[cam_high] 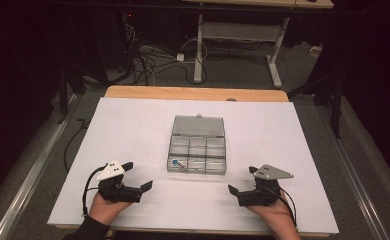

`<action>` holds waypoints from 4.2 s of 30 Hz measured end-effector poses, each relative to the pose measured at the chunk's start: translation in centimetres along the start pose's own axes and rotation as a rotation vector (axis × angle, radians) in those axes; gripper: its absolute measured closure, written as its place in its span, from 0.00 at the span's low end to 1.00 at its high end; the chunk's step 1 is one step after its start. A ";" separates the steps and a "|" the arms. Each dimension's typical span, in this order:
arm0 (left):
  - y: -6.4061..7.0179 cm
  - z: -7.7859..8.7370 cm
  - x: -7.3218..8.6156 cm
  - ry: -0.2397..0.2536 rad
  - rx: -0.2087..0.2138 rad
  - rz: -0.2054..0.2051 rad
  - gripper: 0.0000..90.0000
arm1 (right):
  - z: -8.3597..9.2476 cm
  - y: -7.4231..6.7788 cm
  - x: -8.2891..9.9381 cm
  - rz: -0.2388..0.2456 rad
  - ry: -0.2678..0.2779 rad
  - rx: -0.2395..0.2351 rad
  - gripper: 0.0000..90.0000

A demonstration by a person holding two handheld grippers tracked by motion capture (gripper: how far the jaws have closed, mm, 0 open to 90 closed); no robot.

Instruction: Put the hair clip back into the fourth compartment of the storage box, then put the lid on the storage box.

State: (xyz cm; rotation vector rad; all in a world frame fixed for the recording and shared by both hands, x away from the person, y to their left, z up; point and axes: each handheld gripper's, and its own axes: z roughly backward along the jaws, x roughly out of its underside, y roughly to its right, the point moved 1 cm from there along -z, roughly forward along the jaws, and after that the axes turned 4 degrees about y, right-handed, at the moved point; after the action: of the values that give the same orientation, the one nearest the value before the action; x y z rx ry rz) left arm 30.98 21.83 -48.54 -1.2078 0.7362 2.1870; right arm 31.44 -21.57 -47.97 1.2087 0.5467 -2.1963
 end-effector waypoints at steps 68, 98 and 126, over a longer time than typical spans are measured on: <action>-3.2 -5.5 -4.6 -0.031 -0.016 0.101 0.00 | -3.3 2.8 -3.8 -0.012 0.016 0.093 0.00; -6.6 -10.7 -9.5 -0.099 -0.043 0.137 0.00 | -7.5 4.9 -8.4 -0.039 -0.019 0.121 0.01; -7.4 -15.6 -12.3 -0.167 -0.057 0.156 0.05 | -11.6 7.7 -10.8 -0.133 -0.073 0.147 0.18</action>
State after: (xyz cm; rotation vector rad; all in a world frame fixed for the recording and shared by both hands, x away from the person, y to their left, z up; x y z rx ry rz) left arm 50.68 14.25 -46.44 -1.0089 0.7239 2.4168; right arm 48.31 -17.47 -45.23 1.1906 0.4545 -2.4194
